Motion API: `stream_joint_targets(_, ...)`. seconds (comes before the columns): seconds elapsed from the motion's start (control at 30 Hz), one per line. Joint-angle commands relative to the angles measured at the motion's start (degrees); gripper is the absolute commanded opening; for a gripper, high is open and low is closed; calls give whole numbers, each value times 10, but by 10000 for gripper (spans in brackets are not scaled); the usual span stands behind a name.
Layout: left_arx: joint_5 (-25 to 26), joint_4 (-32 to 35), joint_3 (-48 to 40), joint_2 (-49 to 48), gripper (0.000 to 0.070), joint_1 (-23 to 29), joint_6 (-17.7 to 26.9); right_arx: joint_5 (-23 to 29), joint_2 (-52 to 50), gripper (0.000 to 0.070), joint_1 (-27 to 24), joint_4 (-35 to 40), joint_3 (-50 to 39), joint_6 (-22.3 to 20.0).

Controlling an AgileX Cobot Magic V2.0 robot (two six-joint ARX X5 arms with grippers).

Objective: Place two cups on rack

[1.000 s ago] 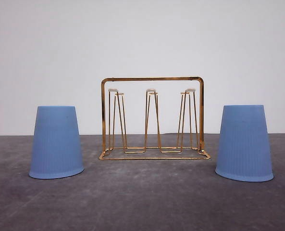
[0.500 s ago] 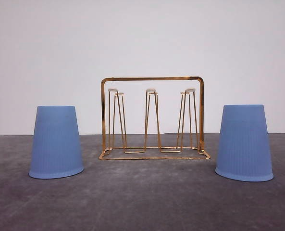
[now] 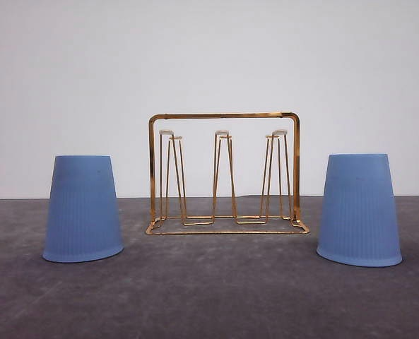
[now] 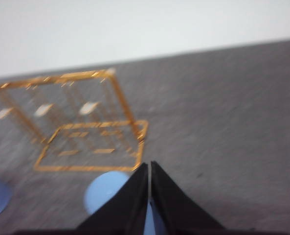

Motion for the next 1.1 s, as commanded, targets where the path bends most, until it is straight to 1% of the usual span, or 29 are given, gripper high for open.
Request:
stream_joint_targets(0.0, 3, -4, 24, 45, 18, -7, 44, -11, 51, 6, 4, -18, 23, -21)
stream_joint_targets(0.13, 2, 8, 37, 117, 26, -30, 52, -13, 137, 6, 20, -49, 59, -47)
stream_joint_targets(0.23, 2, 8, 37, 164, 26, -49, 70, -12, 182, 6, 30, -52, 71, -64)
stream_joint_targets(0.3, 2, 9, 37, 186, 26, -58, 76, -12, 199, 6, 34, -53, 75, -73)
stream_joint_targets(0.47, 2, 9, 37, 216, 28, -64, 78, -12, 209, 6, 43, -54, 76, -76)
stream_joint_targets(0.5, 2, 9, 37, 217, 36, -65, 77, -13, 208, 7, 44, -54, 76, -79)
stream_joint_targets(0.53, 2, 10, 37, 218, 63, -66, 77, -13, 207, 17, 44, -54, 76, -82)
stream_joint_targets(0.57, 2, 10, 37, 218, 112, -66, 77, -13, 207, 38, 44, -55, 76, -85)
stream_joint_targets(0.6, 2, 10, 37, 218, 241, -66, 77, -16, 208, 127, 44, -57, 76, -88)
stream_joint_targets(0.63, 3, 11, 37, 218, 367, -66, 77, -20, 208, 237, 44, -58, 76, -90)
stream_joint_targets(0.67, 4, 12, 37, 218, 484, -66, 77, -25, 208, 372, 44, -59, 76, -90)
stream_joint_targets(0.7, 9, 13, 37, 218, 560, -67, 73, -27, 208, 524, 44, -60, 76, -90)
stream_joint_targets(0.73, 15, 15, 37, 218, 596, -68, 70, -28, 208, 635, 45, -61, 76, -90)
stream_joint_targets(0.77, 21, 17, 37, 218, 596, -70, 66, -28, 208, 700, 45, -63, 76, -90)
stream_joint_targets(0.9, 28, 43, 37, 224, 596, -93, 47, -28, 208, 700, 46, -63, 76, -90)
stream_joint_targets(1.07, 21, 92, 38, 266, 597, -149, 36, -27, 208, 700, 51, -63, 76, -90)
